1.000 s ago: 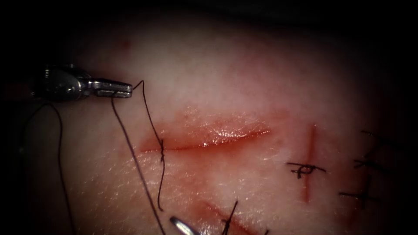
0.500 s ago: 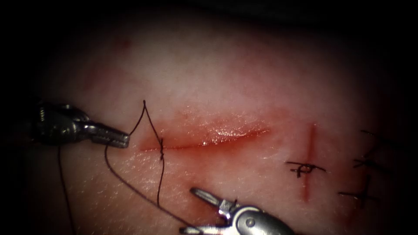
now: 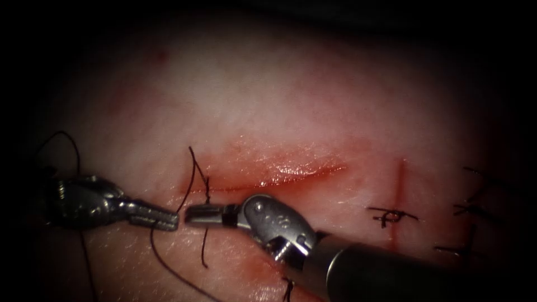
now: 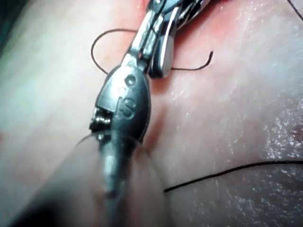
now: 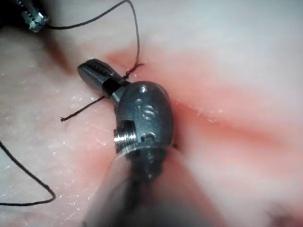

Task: Wound Closure
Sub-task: Loop the suture once around the right gripper clockwise.

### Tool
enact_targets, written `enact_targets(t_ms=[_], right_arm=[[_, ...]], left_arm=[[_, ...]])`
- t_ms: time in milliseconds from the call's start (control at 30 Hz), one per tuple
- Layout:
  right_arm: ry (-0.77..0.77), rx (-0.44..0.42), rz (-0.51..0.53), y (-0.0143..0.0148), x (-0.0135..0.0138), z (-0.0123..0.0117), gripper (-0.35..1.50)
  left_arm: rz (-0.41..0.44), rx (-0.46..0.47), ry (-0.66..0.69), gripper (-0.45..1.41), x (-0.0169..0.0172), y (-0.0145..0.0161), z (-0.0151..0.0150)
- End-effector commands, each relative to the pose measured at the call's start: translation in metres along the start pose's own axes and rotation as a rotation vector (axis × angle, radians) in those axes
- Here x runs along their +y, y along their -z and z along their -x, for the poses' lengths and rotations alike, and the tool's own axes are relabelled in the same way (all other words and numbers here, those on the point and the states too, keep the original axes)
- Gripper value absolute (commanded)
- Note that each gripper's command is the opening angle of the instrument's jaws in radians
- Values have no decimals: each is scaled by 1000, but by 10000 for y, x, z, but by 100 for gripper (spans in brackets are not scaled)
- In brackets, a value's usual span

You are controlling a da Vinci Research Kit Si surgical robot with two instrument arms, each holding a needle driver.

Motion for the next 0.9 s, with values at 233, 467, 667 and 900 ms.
enact_targets(t_ms=[233,467,667,900], right_arm=[[-8,-7,-19,-32,6,-4,-35],[-199,23,-64,-37,16,-22,-35],[-334,185,-273,-33,26,-40,-35],[-422,190,-401,-34,23,-45,-35]], left_arm=[[18,42,21,-45,7,-18,-6],[11,49,58,-45,19,-29,0],[-50,54,103,-45,19,-22,10],[-80,53,151,-45,21,-12,28]])
